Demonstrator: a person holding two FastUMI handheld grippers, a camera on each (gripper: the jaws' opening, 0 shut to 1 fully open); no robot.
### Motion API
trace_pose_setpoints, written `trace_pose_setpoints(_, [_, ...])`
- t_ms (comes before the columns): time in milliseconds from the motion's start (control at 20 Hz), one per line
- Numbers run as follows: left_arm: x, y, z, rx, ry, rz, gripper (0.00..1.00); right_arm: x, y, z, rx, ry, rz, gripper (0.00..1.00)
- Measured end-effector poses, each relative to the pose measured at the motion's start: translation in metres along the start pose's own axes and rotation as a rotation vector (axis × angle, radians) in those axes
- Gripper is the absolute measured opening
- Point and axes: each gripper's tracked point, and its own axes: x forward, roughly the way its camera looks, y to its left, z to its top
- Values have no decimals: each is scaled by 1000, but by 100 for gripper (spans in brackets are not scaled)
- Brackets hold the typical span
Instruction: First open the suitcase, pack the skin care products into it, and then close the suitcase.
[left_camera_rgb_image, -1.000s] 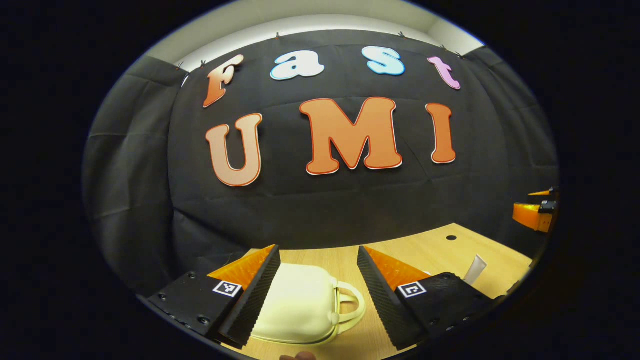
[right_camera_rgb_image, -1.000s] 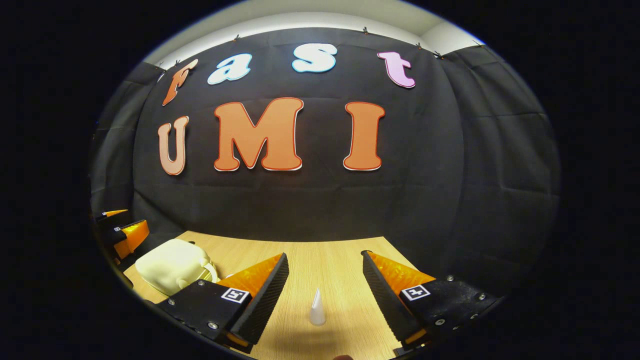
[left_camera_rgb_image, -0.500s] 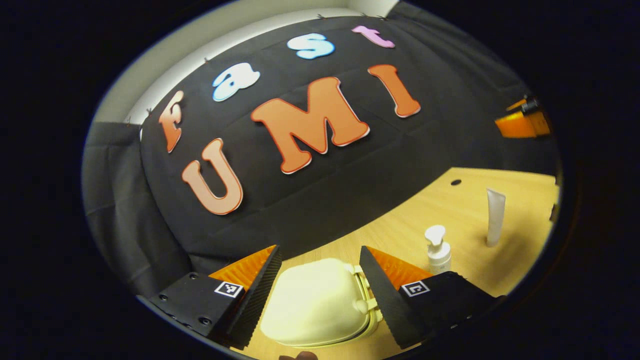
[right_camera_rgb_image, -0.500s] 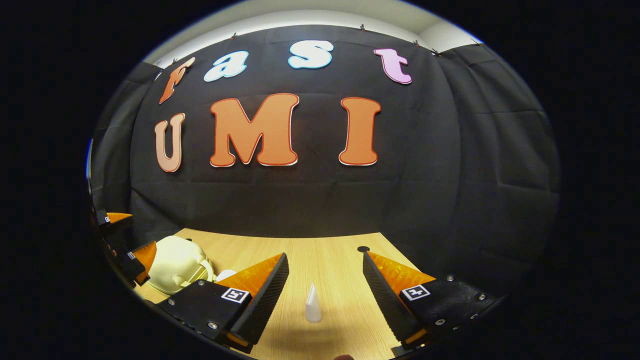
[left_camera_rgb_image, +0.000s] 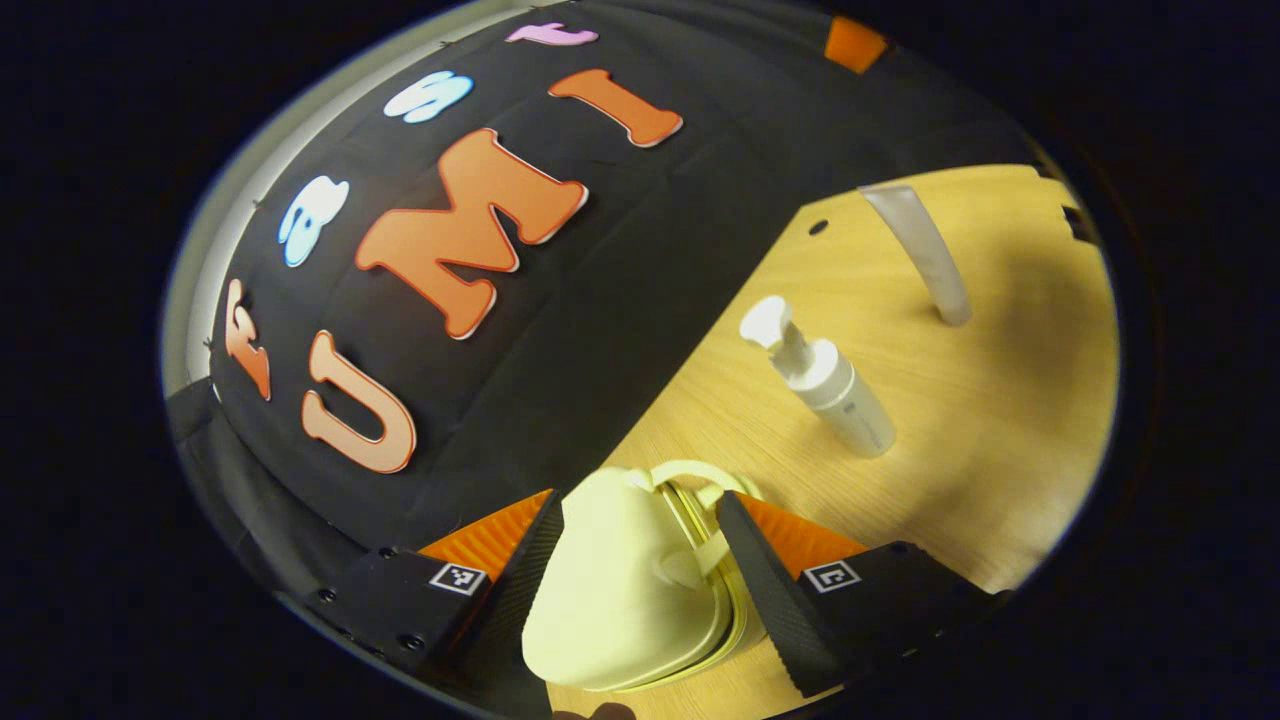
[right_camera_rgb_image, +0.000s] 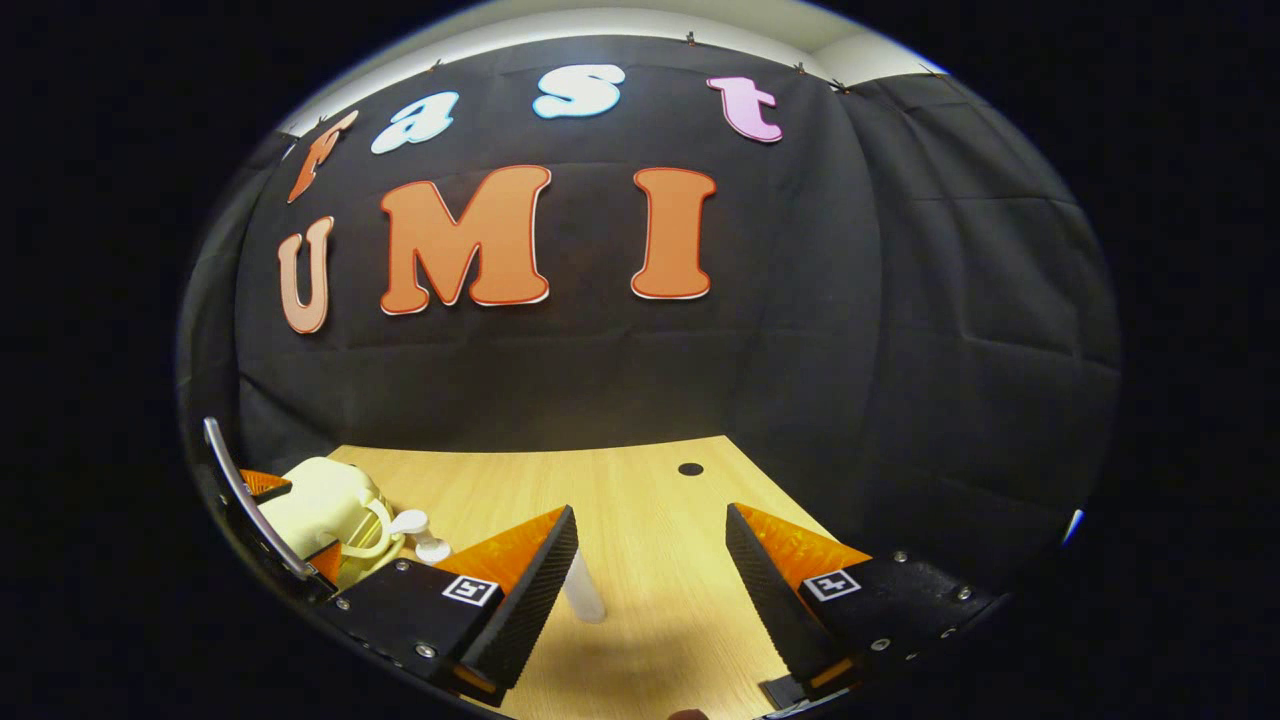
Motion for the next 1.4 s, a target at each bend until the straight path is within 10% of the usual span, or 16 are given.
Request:
trace_pose_setpoints(650, [62,-41,-38,172,141,-68,98,1,-30,-22,-6,73,-76,95])
trace_pose_setpoints(850, [64,-57,-39,176,159,-116,67,2,-32,-19,-4,75,-84,95])
trace_pose_setpoints(1000, [60,-63,-34,187,172,-141,23,4,-30,-17,-10,76,-84,95])
trace_pose_setpoints(1400, [60,-41,-15,-54,167,-283,4,18,-9,-3,9,53,-56,95])
